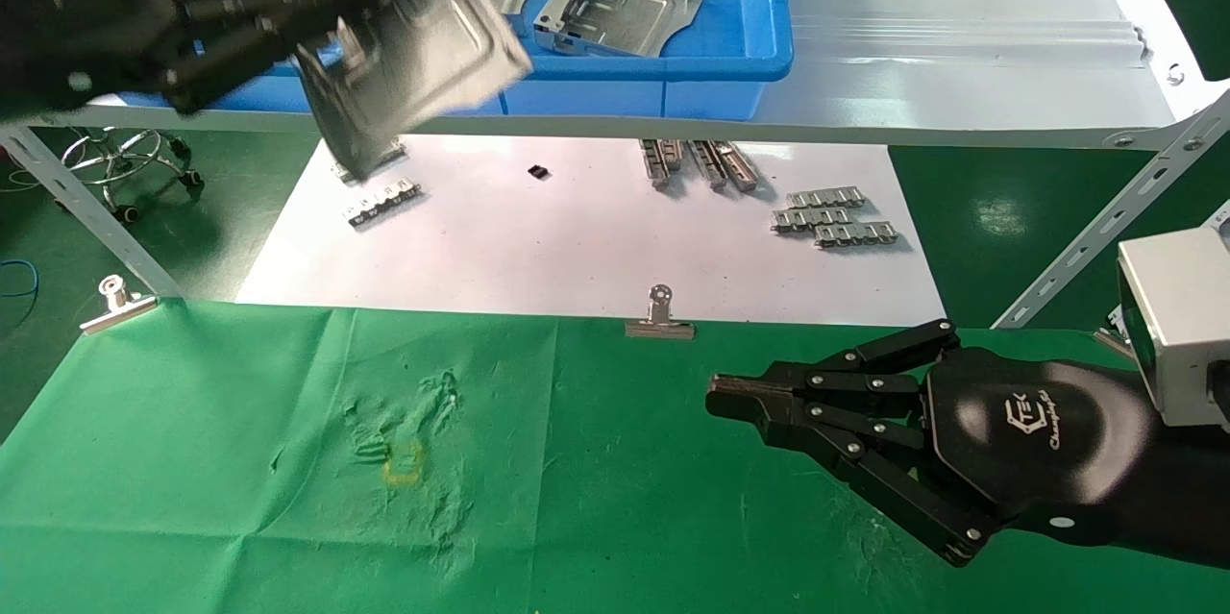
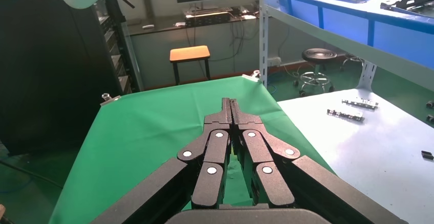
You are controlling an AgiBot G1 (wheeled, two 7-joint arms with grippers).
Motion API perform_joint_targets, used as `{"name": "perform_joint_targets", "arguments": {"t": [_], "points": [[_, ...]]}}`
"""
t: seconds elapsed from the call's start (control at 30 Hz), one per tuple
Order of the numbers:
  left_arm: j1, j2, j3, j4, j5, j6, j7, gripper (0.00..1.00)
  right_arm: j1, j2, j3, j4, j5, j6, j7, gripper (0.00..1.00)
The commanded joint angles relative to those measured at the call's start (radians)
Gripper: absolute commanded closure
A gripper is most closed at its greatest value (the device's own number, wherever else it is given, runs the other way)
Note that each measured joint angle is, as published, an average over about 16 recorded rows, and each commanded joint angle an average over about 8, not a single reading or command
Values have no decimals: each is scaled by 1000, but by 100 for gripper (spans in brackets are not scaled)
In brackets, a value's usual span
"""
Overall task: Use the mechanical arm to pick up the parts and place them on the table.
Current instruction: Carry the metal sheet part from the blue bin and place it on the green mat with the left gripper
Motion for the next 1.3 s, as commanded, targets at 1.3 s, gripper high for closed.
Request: {"name": "perform_joint_targets", "arguments": {"t": [1.3], "points": [[161, 1, 315, 215, 172, 107, 638, 100, 0, 0, 0, 0, 0, 0, 0, 100]]}}
